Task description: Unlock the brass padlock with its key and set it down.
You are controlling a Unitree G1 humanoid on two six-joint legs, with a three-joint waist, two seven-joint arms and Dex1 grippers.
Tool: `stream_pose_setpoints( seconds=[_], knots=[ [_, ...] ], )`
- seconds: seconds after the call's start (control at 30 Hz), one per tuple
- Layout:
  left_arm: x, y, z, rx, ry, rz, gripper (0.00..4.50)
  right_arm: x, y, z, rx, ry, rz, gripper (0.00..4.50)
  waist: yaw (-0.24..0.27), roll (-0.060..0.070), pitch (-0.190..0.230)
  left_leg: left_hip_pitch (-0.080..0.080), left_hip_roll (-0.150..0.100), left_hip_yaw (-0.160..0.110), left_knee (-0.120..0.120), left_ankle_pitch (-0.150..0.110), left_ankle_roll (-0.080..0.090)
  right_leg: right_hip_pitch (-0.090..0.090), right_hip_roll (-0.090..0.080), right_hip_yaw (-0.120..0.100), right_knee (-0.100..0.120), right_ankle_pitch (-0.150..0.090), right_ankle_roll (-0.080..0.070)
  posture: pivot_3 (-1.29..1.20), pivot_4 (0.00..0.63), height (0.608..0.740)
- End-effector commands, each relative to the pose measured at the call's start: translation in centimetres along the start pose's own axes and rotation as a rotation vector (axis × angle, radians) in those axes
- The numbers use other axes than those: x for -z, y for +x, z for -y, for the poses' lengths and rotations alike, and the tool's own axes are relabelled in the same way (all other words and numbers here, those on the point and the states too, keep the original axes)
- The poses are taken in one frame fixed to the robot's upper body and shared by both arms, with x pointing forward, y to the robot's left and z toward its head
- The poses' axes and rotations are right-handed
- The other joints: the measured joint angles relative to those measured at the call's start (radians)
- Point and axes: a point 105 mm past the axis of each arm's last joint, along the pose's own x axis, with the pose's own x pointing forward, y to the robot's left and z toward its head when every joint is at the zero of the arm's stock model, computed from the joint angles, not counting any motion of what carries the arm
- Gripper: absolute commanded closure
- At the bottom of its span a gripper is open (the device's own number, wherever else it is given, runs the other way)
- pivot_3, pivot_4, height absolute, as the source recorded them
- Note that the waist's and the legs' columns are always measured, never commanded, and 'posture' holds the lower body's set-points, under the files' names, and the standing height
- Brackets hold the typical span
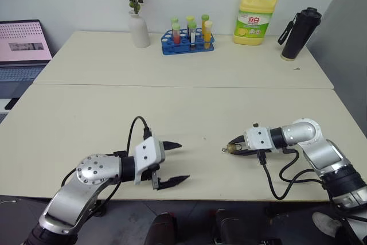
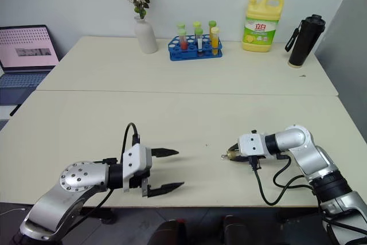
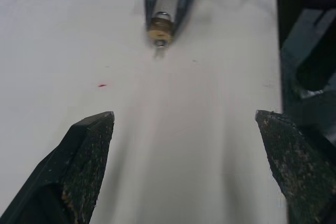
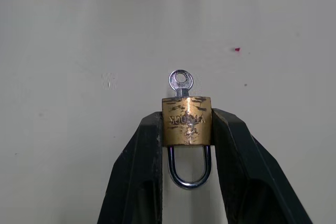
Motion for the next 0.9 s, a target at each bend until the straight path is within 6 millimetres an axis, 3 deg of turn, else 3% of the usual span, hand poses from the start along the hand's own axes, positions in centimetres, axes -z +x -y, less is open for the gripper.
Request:
stream_pose_setpoints(
  seconds=[0.03, 0.13, 0.27, 0.4, 0.53, 0.9],
  knots=[
    [-1.1, 0.1, -1.6, -0.058, -0.028, 0.052, 0.00, -1.5, -1.0, 2.0, 0.201, -0.231, -0.042, 3.56, 0.000, 0.000, 0.000, 0.000, 0.000, 0.000, 0.000, 0.000, 0.000, 0.000, 0.000, 0.000, 0.000, 0.000, 0.000, 0.00, 0.150, 0.740],
    [-1.7, 0.8, -3.2, -0.099, -0.039, 0.073, 0.00, -2.5, -1.5, 4.3, 0.475, -0.464, -0.089, 3.56, -0.001, 0.000, 0.000, 0.000, -0.001, 0.000, 0.001, 0.000, 0.000, 0.000, 0.001, 0.000, 0.000, 0.000, 0.000, 0.00, 0.150, 0.740],
    [-2.7, 1.6, -5.1, -0.139, -0.073, 0.109, 0.00, -2.8, -1.3, 5.0, 0.606, -0.562, -0.102, 3.56, -0.002, 0.000, 0.000, 0.000, -0.001, 0.001, 0.000, 0.001, -0.001, 0.000, 0.003, 0.001, 0.001, 0.000, 0.000, 0.00, 0.150, 0.740],
    [-3.8, 2.7, -6.8, -0.164, -0.089, 0.139, 0.00, -3.2, -0.8, 5.4, 0.660, -0.608, -0.099, 3.56, -0.002, 0.000, 0.000, 0.000, -0.001, 0.001, 0.000, 0.001, -0.001, 0.000, 0.003, 0.001, 0.001, 0.000, 0.000, 0.00, 0.150, 0.740],
    [-5.3, 4.1, -7.8, -0.136, -0.109, 0.165, 0.00, -5.0, -0.5, 5.5, 0.703, -0.669, -0.022, 3.56, -0.002, 0.000, 0.000, -0.001, -0.002, 0.000, 0.001, 0.001, -0.001, 0.000, 0.003, 0.001, 0.001, 0.000, 0.000, 0.00, 0.150, 0.740],
    [-7.8, 6.2, -7.9, -0.039, -0.139, 0.194, 0.00, -5.8, -0.4, 6.1, 0.717, -0.754, 0.028, 3.56, -0.003, 0.000, 0.000, -0.001, -0.002, 0.000, 0.001, 0.001, -0.001, 0.000, 0.003, 0.001, 0.001, 0.000, 0.000, 0.00, 0.150, 0.740]
  ],
)
